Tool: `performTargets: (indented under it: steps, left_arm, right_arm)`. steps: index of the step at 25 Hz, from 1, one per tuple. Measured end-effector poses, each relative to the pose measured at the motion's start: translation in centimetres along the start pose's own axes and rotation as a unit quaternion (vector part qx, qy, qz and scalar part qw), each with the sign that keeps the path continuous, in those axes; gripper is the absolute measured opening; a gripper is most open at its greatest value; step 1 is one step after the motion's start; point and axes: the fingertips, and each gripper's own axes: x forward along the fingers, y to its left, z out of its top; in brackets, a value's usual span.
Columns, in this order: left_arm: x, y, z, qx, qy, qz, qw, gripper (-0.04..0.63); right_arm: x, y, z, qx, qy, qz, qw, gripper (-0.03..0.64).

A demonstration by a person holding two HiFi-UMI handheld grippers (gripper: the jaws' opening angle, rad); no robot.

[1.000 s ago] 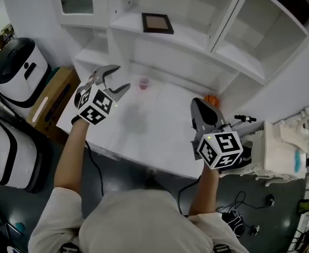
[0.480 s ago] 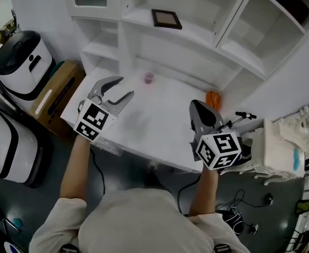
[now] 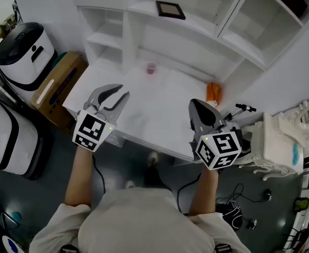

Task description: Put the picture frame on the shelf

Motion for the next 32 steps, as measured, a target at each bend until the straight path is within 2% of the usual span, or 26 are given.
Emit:
performTargets:
  steps: [5, 8, 14, 19, 27, 30, 32]
  left_arm:
    - [-2.1, -2.1, 1.2, 0.01, -0.012, 0.008, 0.9999, 0.05]
    - [-3.6, -2.7, 1.8, -0.003, -0.016, 0.022, 0.9996, 0.0]
    - [-6.1, -4.9, 2.7, -0.02, -0.019, 0.024, 0.9993, 0.0]
    - [-7.6, -5.8, 2.9, -0.03, -0.018, 0.034, 0.9988, 0.001]
    - [-8.9, -6.0, 3.6, -0.035, -0.028, 0.057, 0.9973, 0.0]
    - [-9.0, -6.5, 3.9, -0.034, -0.03, 0.05, 0.9977, 0.0]
    - [-8.9, -7.1, 4.0, -0.046, -0.03, 0.033, 0.9979, 0.0]
  right_arm:
    - [-1.9, 2.2, 0.1, -0.015, 0.001, 0.019, 1.0, 0.006]
    - [-2.9, 3.6, 0.5, -0.027, -0.004, 0.025, 0.999, 0.006]
    - [-5.4, 5.3, 1.1, -0.037, -0.014, 0.023, 0.999, 0.006]
    - [-6.8, 7.3, 0.6, -0.057, -0.007, 0.039, 0.998, 0.006]
    - [-8.5, 7.2, 0.9, -0.05, -0.019, 0.029, 0.998, 0.006]
    - [-8.8, 7.1, 1.0, -0.045, -0.023, 0.03, 0.998, 0.006]
    - [-8.9, 7.1, 0.9, -0.043, -0.024, 0.03, 0.998, 0.006]
